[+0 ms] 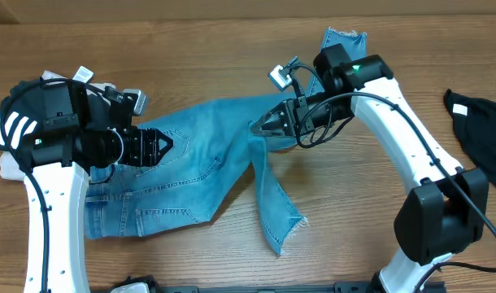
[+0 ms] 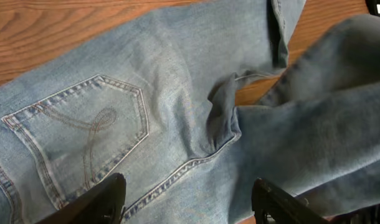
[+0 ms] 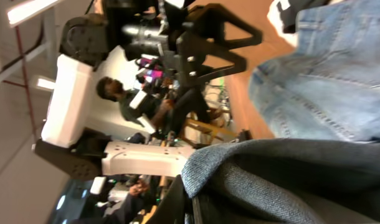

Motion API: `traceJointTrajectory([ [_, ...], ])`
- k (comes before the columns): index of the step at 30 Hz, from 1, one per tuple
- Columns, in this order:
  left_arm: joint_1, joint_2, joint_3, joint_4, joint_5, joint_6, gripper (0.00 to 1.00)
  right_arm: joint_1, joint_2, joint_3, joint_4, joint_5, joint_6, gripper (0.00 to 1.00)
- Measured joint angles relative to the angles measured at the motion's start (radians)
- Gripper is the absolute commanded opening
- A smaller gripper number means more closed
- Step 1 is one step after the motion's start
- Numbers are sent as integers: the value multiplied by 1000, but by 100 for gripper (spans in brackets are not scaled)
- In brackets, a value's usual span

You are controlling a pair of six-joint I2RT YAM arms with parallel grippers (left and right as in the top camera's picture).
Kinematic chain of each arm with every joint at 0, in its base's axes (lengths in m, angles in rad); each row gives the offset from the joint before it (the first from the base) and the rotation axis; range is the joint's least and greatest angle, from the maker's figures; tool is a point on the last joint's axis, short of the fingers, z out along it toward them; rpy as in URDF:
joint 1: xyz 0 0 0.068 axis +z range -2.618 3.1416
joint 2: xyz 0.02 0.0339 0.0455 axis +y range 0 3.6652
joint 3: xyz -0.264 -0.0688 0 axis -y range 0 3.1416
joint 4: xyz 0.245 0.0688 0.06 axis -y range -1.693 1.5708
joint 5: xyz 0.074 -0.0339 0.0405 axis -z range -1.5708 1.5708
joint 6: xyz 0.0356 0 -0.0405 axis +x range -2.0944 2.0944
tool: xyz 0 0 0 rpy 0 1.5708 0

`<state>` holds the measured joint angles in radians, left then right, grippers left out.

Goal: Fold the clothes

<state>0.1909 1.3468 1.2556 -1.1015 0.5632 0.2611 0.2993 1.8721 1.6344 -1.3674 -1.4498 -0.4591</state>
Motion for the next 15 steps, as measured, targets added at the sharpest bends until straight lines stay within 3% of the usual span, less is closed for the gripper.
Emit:
traceJointTrajectory([
  [9, 0, 0, 0, -3, 0, 0, 68, -62, 0, -60, 41, 361, 6, 4],
  [15, 0, 0, 0, 1, 0, 0, 69, -61, 0, -109, 328, 750, 205, 4],
])
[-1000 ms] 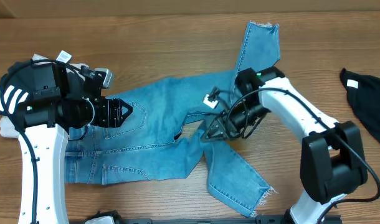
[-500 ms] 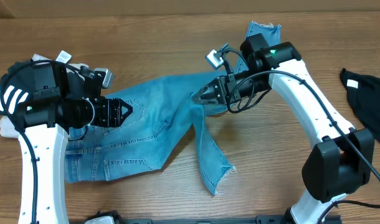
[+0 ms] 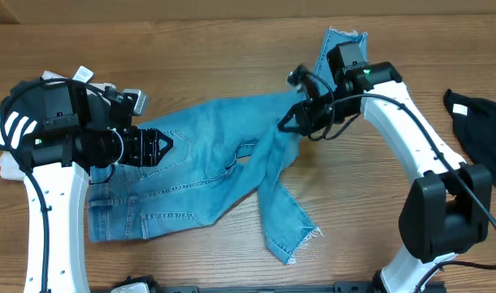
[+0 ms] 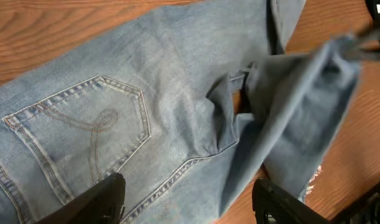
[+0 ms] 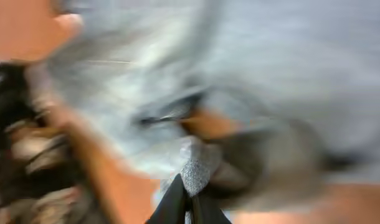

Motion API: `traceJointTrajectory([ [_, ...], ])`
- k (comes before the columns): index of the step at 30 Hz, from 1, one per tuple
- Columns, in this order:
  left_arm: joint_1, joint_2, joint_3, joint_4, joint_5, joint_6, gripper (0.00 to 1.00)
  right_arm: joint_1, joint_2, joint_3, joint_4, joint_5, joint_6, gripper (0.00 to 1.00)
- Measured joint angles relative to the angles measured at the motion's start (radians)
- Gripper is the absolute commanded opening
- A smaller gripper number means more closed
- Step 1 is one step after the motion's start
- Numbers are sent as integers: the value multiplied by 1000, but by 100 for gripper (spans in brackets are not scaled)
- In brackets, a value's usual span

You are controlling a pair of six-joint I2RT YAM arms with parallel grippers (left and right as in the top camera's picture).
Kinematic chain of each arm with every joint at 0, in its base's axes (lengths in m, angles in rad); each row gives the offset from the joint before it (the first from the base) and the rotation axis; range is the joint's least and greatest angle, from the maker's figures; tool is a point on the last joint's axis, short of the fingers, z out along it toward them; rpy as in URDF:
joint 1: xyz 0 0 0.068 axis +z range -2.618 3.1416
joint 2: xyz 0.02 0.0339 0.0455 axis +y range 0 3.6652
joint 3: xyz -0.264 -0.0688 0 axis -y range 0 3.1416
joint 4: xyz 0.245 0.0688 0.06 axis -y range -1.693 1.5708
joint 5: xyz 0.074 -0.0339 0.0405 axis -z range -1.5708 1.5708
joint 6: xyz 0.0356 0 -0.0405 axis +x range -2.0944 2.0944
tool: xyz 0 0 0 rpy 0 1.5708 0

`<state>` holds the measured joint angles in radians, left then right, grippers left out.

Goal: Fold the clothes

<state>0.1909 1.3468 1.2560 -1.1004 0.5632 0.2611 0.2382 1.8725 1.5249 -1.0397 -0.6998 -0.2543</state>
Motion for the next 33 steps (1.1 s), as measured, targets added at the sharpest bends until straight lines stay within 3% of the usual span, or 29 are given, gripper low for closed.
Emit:
traceJointTrajectory([
  [2, 0, 0, 0, 0, 0, 0, 69, 0, 0, -16, 60, 118, 64, 8],
  [3, 0, 0, 0, 0, 0, 0, 69, 0, 0, -27, 86, 168, 88, 20],
  [6, 0, 0, 0, 0, 0, 0, 69, 0, 0, -43, 119, 268, 134, 36],
  [7, 0, 0, 0, 0, 0, 0, 69, 0, 0, -43, 124, 287, 145, 46],
  [9, 0, 0, 0, 0, 0, 0, 69, -2, 0, -43, 121, 338, 176, 50],
  [11, 0, 0, 0, 0, 0, 0, 69, -8, 0, -43, 93, 396, 237, 64],
  [14, 0, 0, 0, 0, 0, 0, 70, -33, 0, -44, 29, 450, 319, 65],
  [17, 0, 0, 0, 1, 0, 0, 70, -79, 0, -43, -138, 436, 362, 71],
  [27, 0, 0, 0, 2, -7, 0, 70, -34, 0, -46, -364, 213, 279, 72],
  [33, 0, 0, 0, 8, -23, 0, 72, -28, 0, -46, -395, 123, 199, 71],
])
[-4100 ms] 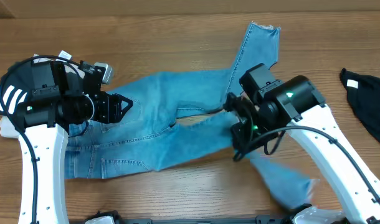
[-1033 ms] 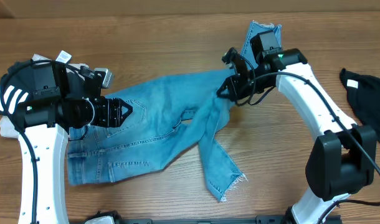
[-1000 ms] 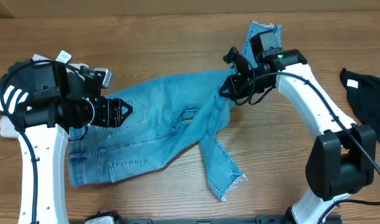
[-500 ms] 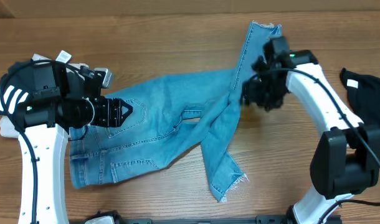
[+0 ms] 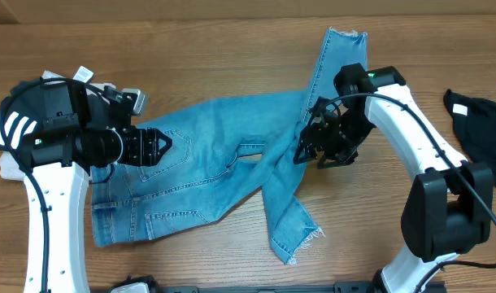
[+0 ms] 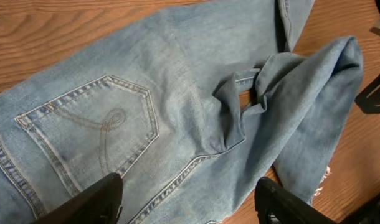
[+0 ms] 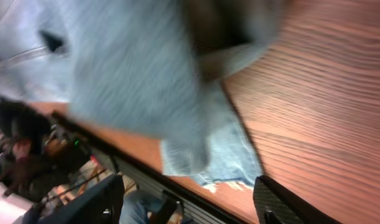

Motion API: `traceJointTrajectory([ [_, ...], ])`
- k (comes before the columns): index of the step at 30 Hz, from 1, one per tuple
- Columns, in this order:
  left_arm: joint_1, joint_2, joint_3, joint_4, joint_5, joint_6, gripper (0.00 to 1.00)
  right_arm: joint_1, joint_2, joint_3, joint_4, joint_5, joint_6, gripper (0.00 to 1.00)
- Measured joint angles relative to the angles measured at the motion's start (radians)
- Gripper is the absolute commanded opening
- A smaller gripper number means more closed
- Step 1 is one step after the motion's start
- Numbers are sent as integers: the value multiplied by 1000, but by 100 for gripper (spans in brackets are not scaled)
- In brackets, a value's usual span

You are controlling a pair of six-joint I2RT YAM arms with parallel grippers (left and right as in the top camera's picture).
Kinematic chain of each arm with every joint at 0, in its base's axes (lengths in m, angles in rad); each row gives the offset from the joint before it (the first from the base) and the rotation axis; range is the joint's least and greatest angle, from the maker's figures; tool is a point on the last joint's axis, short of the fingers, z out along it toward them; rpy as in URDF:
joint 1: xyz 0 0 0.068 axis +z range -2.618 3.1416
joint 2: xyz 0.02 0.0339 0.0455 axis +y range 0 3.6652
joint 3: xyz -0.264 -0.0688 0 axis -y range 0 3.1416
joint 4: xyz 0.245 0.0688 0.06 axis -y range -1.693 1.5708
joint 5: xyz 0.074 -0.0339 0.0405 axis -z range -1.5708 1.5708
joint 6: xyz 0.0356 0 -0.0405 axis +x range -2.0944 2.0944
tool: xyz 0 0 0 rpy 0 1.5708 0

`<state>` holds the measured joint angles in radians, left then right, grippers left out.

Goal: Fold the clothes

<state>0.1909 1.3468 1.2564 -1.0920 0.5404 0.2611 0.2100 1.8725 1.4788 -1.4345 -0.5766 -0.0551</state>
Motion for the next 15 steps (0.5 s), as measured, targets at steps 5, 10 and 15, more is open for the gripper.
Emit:
traceJointTrajectory([
  [5, 0, 0, 0, 1, -1, 0, 72, 3, -12, 0, 2, -36, -46, 71],
  [10, 0, 0, 0, 14, -4, 0, 72, 66, -24, -42, 184, 68, 67, 55],
  [15, 0, 0, 1, 16, -4, 0, 73, 187, -28, -208, 343, 207, 275, 4],
])
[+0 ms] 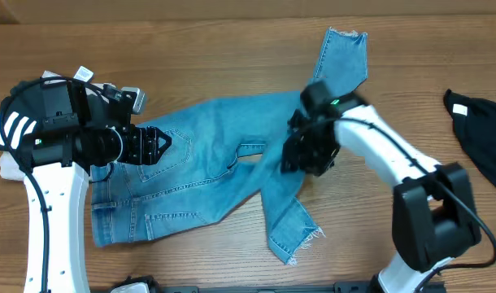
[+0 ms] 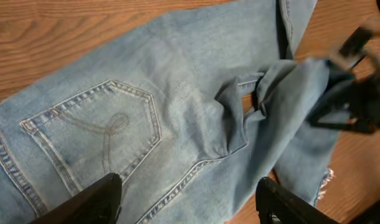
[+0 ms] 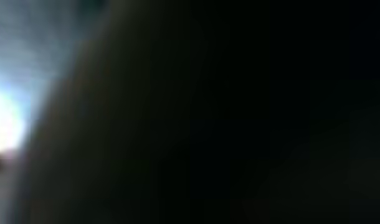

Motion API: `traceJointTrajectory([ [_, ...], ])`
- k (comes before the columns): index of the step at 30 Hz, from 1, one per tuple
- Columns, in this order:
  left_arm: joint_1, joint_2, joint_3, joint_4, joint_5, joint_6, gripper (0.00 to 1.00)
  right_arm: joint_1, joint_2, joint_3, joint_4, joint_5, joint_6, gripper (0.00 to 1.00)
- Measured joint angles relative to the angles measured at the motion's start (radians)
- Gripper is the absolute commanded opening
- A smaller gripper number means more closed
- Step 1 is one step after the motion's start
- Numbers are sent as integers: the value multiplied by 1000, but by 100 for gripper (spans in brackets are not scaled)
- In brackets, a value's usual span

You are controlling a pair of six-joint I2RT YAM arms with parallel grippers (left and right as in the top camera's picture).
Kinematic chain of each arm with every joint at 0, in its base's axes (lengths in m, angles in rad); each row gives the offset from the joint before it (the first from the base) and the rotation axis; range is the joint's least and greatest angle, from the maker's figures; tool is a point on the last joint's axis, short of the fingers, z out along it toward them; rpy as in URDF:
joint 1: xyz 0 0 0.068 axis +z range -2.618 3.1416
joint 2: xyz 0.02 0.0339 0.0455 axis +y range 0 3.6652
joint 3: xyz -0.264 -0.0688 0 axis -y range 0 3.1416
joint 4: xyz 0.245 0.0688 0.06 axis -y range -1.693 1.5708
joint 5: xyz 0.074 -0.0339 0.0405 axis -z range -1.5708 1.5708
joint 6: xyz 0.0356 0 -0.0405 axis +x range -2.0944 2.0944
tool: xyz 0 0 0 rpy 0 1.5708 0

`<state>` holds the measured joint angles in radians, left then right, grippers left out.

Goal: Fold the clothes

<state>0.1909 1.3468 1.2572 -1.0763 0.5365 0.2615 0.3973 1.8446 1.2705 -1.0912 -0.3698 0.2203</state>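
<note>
Light blue jeans (image 1: 199,171) lie spread on the wooden table, back pocket (image 2: 96,134) up. One leg runs up right to a frayed hem (image 1: 345,41). The other leg bends toward the front edge, ending in a hem (image 1: 293,244). My left gripper (image 1: 160,145) hovers open over the seat of the jeans, its fingers (image 2: 106,196) wide apart above the denim. My right gripper (image 1: 297,159) sits low on the bent leg beside the crotch. Its wrist view is almost black, so its jaws are hidden.
A black garment (image 1: 476,122) lies at the right edge of the table. Something white (image 1: 8,167) shows under the left arm at the left edge. Bare wood (image 1: 191,57) lies behind the jeans.
My right gripper was open over the table, right of the bent leg. Now it is further left, down on that leg by the crotch, and its view has gone dark. The left gripper barely shifted.
At first my right gripper was shut on one leg's fabric, held up over the middle of the jeans. Then it was further right, still holding it. Later it stood open with the leg lying toward the front edge. Now it rests on that leg.
</note>
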Motion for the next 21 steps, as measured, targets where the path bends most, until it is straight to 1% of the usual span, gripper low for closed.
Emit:
traceJointTrajectory([
  [2, 0, 0, 0, -1, 0, 0, 73, 17, 0, -34, -6, 26, 56, 4],
  [4, 0, 0, 0, -2, 0, 0, 73, 15, 0, -36, -27, 31, 43, 4],
  [6, 0, 0, 0, -1, 0, 0, 73, 3, 0, -13, -100, -30, -79, 4],
  [7, 0, 0, 0, 0, 0, 0, 73, -9, 0, 19, -190, -113, -205, 4],
  [8, 0, 0, 0, 0, 0, 0, 73, -19, 0, 44, -257, -167, -294, 4],
  [9, 0, 0, 0, 0, 0, 0, 73, -34, 0, 89, -353, -253, -438, 4],
  [11, 0, 0, 0, 1, 0, 0, 73, -62, -1, 180, -504, -373, -666, 4],
  [12, 0, 0, 0, 0, 0, 0, 73, -72, -1, 220, -546, -407, -742, 4],
  [14, 0, 0, 0, -2, 0, 0, 73, -89, -3, 285, -595, -447, -847, 4],
  [16, 0, 0, 0, -1, -1, 0, 73, -98, -10, 337, -600, -480, -930, 4],
  [21, 0, 0, 0, 0, -3, 0, 74, -101, -26, 358, -576, -456, -1042, 4],
])
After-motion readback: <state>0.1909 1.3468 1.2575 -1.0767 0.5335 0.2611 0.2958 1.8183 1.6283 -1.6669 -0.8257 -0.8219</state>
